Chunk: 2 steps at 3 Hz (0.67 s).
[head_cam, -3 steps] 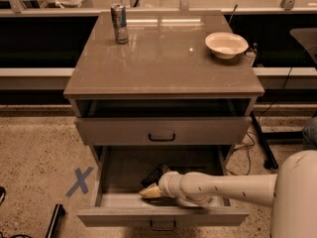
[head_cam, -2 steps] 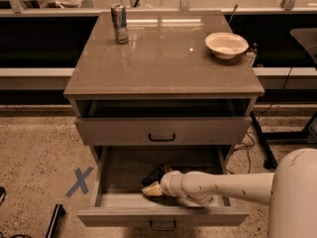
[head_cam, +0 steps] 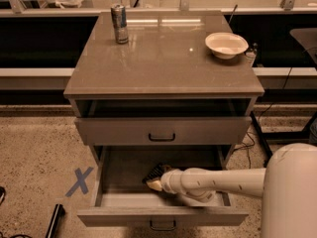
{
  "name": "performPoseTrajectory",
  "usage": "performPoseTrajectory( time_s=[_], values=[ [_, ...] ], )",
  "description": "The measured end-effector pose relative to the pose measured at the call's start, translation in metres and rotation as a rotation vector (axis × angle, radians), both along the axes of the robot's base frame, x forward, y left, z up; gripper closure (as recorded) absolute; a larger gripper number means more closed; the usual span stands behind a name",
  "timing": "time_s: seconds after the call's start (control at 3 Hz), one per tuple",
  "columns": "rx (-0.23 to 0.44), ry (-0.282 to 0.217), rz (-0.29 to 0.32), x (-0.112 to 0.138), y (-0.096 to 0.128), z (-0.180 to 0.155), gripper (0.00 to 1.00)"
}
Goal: Pick rxbar chocolate from middle drawer and place on counter
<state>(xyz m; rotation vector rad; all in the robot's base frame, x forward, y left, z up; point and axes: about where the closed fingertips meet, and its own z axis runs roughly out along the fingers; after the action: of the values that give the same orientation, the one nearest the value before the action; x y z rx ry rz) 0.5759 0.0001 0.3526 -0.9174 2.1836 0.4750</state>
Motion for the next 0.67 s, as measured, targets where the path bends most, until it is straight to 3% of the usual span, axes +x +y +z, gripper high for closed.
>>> performPoseTrajectory(
  time_s=[0.67],
  values=[
    [0.000,0.000,0.000,0.0000,0.0000,0.0015,1.00]
  ],
)
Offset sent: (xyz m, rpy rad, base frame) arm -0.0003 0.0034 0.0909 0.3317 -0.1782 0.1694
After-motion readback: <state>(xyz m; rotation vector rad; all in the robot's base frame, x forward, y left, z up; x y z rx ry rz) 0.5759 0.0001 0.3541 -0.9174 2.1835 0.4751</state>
